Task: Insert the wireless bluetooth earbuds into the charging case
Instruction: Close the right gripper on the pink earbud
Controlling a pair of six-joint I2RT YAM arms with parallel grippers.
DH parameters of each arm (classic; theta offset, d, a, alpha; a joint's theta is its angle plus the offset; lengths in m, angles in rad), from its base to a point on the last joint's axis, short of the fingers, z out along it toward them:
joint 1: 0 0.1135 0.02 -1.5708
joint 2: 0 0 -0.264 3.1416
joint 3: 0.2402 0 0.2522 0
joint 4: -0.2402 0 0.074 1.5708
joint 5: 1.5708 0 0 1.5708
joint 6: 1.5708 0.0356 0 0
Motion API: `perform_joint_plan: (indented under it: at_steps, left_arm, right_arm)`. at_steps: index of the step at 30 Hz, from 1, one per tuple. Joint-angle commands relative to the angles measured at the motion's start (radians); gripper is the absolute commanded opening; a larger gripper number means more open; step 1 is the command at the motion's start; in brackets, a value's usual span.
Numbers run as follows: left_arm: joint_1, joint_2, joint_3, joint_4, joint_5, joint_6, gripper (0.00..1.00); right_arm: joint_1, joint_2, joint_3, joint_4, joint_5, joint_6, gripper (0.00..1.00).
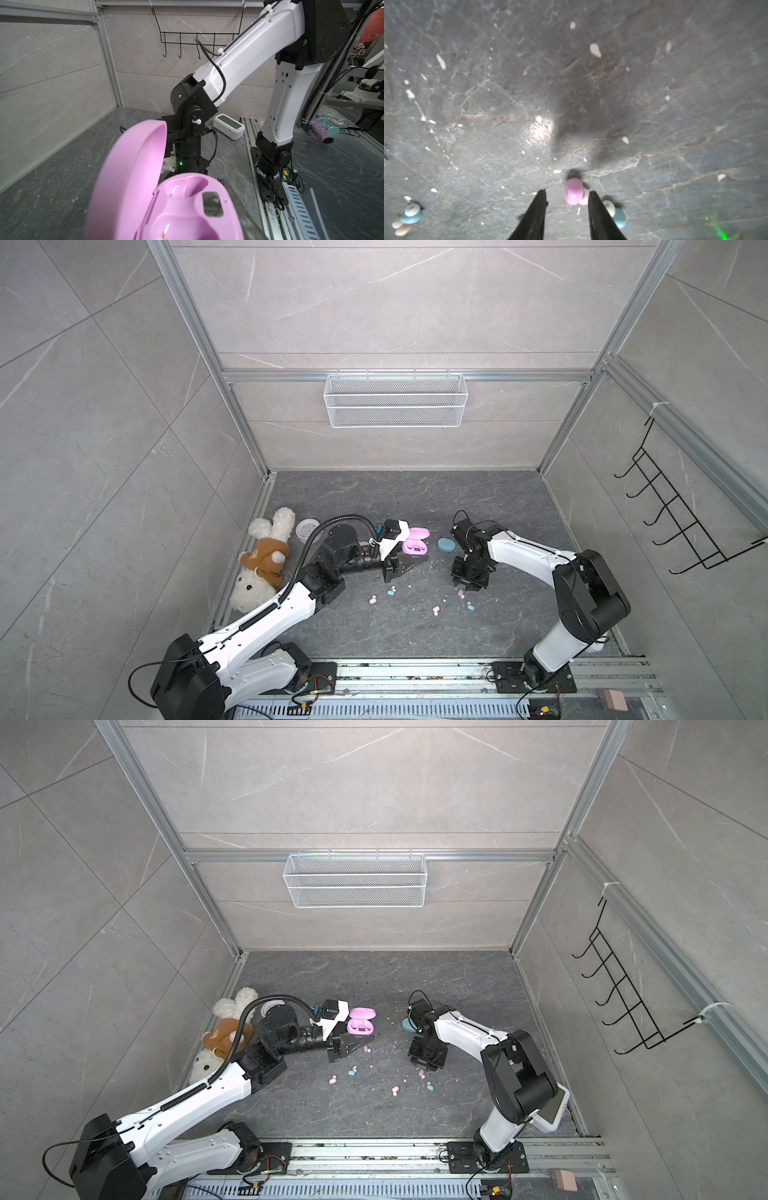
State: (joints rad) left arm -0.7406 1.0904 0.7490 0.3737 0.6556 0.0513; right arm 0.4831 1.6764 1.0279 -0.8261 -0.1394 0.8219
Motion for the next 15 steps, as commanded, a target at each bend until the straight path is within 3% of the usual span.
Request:
perform_joint_plan:
  at_steps: [1, 15]
  left_arm:
    - [0.003, -0.021, 0.013, 0.019, -0.003, 0.01, 0.23]
    - [0.003, -0.02, 0.013, 0.024, -0.001, 0.005, 0.23]
  right_arm:
    - [-0.002, 0.022, -0.009, -0.012, -0.001, -0.04, 0.35]
    - [-0.002, 0.051, -0.024, 0.01, -0.003, -0.073, 0.31]
